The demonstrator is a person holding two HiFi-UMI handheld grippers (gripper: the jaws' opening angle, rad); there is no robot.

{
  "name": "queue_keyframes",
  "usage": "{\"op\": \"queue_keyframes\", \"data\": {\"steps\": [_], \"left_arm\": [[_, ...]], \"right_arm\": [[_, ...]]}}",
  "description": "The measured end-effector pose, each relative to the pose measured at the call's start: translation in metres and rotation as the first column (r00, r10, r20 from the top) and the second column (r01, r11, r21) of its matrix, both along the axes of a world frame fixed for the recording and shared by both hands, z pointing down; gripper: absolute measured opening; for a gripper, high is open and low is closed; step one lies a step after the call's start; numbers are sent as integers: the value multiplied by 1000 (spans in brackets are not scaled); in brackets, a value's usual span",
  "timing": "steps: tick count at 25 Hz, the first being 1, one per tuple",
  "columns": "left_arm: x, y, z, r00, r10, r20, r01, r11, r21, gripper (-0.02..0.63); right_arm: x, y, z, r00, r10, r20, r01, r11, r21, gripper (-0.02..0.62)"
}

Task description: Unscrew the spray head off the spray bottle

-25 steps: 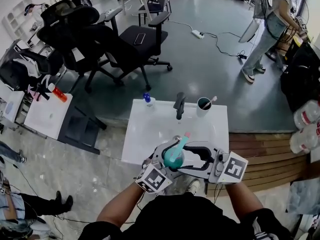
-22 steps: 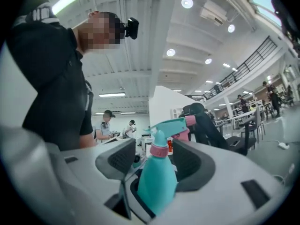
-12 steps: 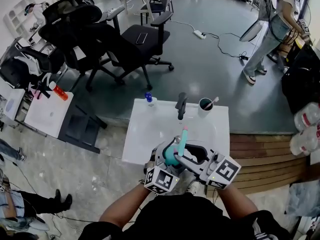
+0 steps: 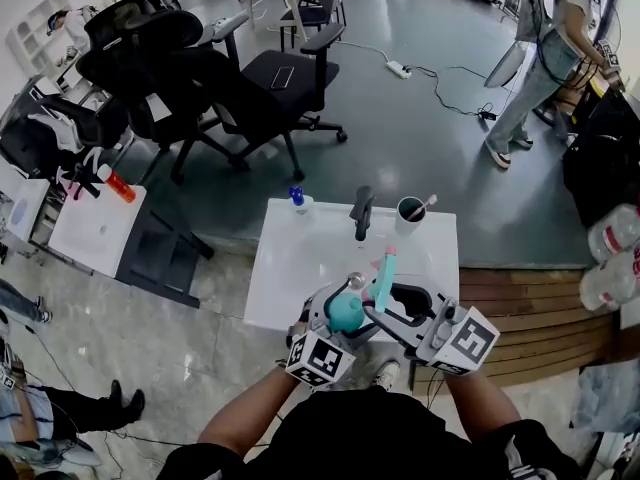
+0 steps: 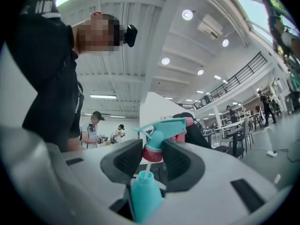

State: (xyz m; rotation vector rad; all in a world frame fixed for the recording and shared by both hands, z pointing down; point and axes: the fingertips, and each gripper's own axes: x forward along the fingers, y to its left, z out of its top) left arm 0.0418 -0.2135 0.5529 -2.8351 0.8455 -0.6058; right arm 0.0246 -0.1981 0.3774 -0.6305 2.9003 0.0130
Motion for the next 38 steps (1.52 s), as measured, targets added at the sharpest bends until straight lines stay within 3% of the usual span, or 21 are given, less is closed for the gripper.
{"op": "queue_keyframes", "data": {"steps": [12,17,28,38], "left_arm": [[-28,-12,59,994,-88,59,94,990,-109,462],[-42,-16,65,989,-139,57,145,981,-130,462],[-70,-46,-4,958,-279,-62,279,960,-2,463],[-69,-49,-58,950,-266,-162,277,960,49,463]], "right_arm": [[44,-8,-65,990,118,74,-127,983,135,143],[60,-13,-68,979,195,59,-201,968,150,143],[55,-30,27,950,304,-75,-306,952,-6,143],[62,-25,66,913,358,-195,-362,932,16,141]]}}
